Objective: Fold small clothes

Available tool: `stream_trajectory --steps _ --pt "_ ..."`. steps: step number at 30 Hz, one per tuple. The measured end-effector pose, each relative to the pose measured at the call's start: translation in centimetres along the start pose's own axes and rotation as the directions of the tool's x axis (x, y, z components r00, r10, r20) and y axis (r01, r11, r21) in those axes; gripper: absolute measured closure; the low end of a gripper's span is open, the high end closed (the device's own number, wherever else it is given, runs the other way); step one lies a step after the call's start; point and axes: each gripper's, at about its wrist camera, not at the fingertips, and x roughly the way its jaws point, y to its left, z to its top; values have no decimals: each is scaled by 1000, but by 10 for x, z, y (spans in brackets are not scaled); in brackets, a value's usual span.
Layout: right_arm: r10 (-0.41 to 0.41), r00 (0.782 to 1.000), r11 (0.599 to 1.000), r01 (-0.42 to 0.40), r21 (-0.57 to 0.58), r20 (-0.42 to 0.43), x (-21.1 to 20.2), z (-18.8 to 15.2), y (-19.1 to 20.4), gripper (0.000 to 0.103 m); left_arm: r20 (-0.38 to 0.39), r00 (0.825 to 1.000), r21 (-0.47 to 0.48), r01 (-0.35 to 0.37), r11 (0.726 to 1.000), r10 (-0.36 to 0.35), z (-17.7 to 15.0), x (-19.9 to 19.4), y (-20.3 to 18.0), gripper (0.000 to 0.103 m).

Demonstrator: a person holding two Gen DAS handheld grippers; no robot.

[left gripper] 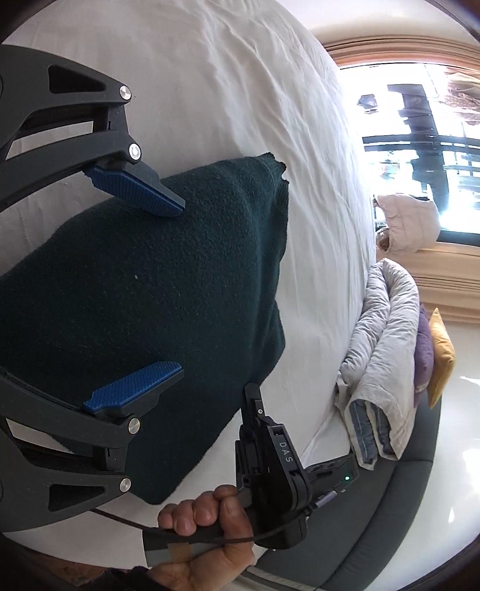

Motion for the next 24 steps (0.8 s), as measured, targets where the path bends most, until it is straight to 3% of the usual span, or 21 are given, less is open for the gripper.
stream_trajectory --steps 3,6,12,14,16,18,20,23,24 --pt "5 1000 1000 -5 9 -9 3 -9 -12 99 7 1000 8 -12 1000 12 1 3 1 22" --pt "26 1000 999 -26 25 -1 14 -18 -22 98 -75 997 40 -23 999 26 -6 27 -2 21" --pt "6 1000 997 -8 82 25 -4 -17 -24 63 -92 995 66 -35 997 41 -16 25 -4 21" --pt "-27 998 996 22 82 62 -24 -22 -14 63 -85 994 74 -58 996 64 -21 18 -4 21" --pt "35 994 999 -39 36 107 -44 -35 3 63 -70 995 71 -69 995 74 -25 9 -4 21" --pt "93 992 996 -92 -19 80 -49 -52 19 63 -79 993 87 -77 993 84 -32 8 -10 21" --pt "74 997 994 -71 -79 28 -41 -70 28 63 -84 991 111 -95 989 105 -37 10 -15 20" --pt "66 998 995 -65 -80 13 -35 -88 17 80 -104 989 106 -90 990 101 -38 13 -14 20" --pt "66 998 996 -65 -66 14 -35 -88 9 92 -117 988 107 -87 990 99 -40 15 -13 20"
